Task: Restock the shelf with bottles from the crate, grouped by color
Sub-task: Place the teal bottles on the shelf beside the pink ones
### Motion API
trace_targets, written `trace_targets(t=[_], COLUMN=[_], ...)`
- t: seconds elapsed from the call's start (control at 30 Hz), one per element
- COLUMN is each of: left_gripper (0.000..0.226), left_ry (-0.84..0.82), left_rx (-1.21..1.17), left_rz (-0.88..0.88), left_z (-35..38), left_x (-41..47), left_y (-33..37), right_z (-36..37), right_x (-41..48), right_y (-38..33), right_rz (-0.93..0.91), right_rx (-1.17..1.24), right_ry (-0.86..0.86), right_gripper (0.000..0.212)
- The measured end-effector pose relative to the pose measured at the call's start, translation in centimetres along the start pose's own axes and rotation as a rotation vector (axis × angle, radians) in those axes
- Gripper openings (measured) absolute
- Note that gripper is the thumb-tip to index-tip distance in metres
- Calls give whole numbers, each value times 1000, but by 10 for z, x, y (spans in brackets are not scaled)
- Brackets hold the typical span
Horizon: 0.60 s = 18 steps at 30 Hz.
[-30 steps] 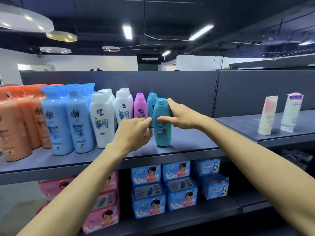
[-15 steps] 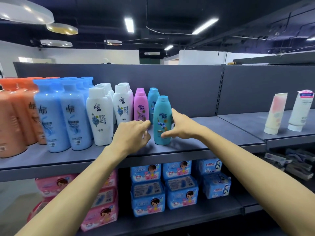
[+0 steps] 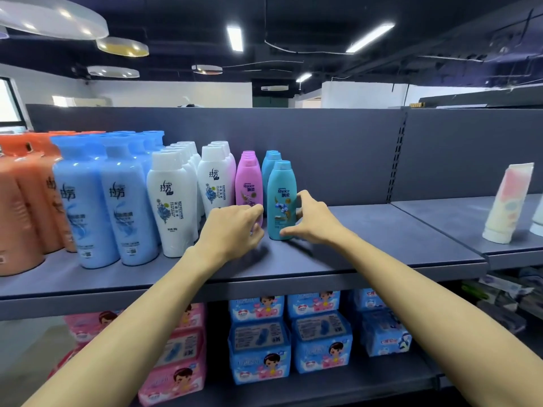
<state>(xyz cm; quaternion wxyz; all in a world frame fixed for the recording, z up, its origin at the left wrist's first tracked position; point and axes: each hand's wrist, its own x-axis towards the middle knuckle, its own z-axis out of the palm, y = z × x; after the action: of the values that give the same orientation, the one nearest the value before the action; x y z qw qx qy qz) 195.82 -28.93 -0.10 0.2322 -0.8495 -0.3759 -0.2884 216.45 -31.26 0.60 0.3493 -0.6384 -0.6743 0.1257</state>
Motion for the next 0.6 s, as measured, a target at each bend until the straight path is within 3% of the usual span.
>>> trace_targets(t=[0.6], left_gripper=[15], left_ry=[-111], left_rx=[43], left_rz=[-88], left_z=[14], left_x=[15], left_y=[-2], right_z=[31], right_x=[58], right_y=[5], right_rz=[144], right_rx=[-55], right_ry=[132], right_gripper=[59])
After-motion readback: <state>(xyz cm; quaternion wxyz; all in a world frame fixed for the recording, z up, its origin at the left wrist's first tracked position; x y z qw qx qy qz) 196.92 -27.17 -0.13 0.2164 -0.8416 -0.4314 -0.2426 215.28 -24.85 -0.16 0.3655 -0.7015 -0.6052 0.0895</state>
